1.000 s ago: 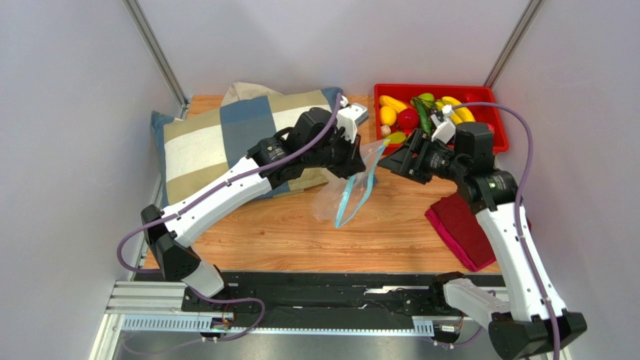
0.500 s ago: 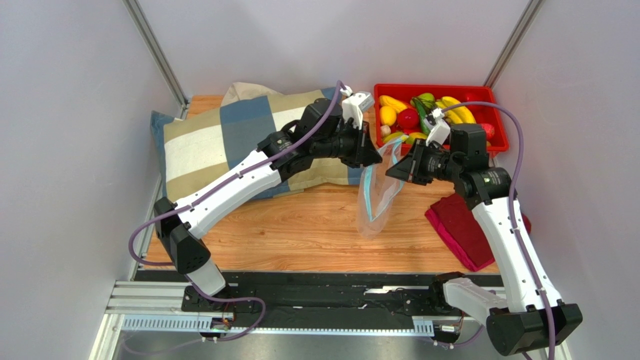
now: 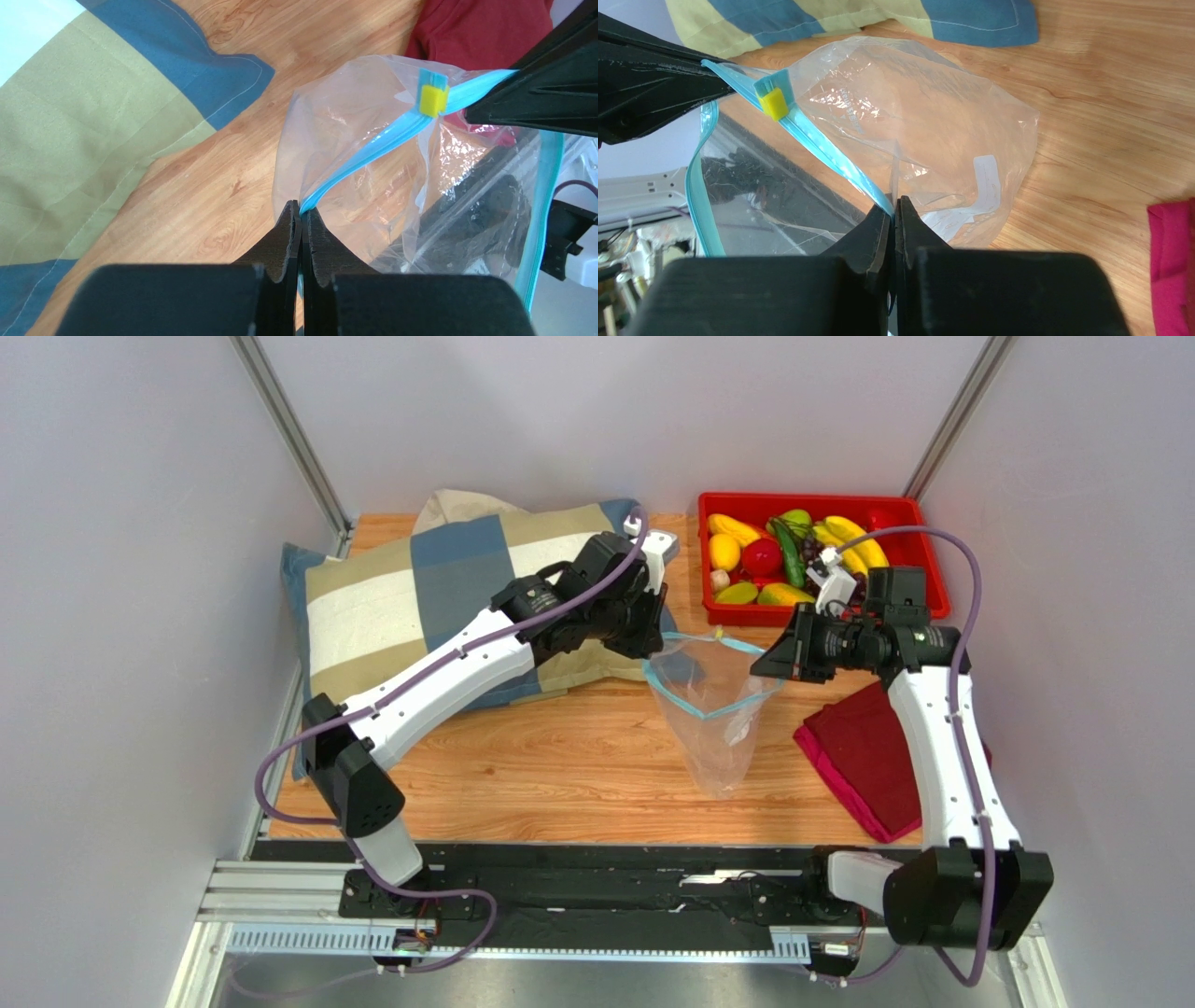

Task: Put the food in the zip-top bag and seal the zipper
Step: Pick up the zipper food storage bag at the center of the board, then pick up the fake fruit from the bin.

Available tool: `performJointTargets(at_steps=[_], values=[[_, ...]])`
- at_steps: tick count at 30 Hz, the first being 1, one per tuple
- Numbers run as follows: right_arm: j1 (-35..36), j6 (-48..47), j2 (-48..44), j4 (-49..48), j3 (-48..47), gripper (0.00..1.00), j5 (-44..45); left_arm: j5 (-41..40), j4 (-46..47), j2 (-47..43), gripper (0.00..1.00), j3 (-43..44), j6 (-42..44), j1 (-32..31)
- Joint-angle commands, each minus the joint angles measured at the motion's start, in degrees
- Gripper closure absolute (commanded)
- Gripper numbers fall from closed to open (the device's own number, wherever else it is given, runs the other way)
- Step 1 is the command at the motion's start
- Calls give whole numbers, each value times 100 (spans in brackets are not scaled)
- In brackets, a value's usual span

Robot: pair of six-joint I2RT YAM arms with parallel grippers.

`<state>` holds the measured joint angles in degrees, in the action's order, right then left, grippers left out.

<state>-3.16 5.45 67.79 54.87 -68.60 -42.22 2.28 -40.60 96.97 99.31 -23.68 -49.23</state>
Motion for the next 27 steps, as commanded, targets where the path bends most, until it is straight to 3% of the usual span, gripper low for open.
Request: performJointTargets(at_steps=[1, 5, 6, 9, 10, 14, 19, 22, 27], values=[[25, -519, 234, -161, -425, 78, -577, 237, -133, -38, 100, 220, 48, 168], [17, -852, 550, 14, -1144, 45, -700, -113, -237, 6, 100, 510, -57, 168], [-70, -896, 690, 50, -1278, 39, -735, -166, -290, 24, 100, 563, -84, 168], [-534, -1037, 1085, 50, -1891, 8, -971, -220, -554, 173, 100, 809, -198, 168], [-667, -1116, 1244, 67, -2129, 2, -981, -368, -563, 173, 100, 810, -224, 168], [-1300, -1731, 2464, 743, -3859, 3, -674, -343, -528, 252, 100, 862, -286, 160], [-1705, -3039, 4451, 1858, -6748, 7, 528, -351, -502, 542, 100, 1195, -286, 142], [-1706, -3909, 5085, 1748, -7158, 7, 1284, -387, -502, 691, 100, 1328, -269, 107], [-1714, -4806, 5306, 912, -6518, 10, 2006, -316, -449, 806, 100, 1293, -233, 98]])
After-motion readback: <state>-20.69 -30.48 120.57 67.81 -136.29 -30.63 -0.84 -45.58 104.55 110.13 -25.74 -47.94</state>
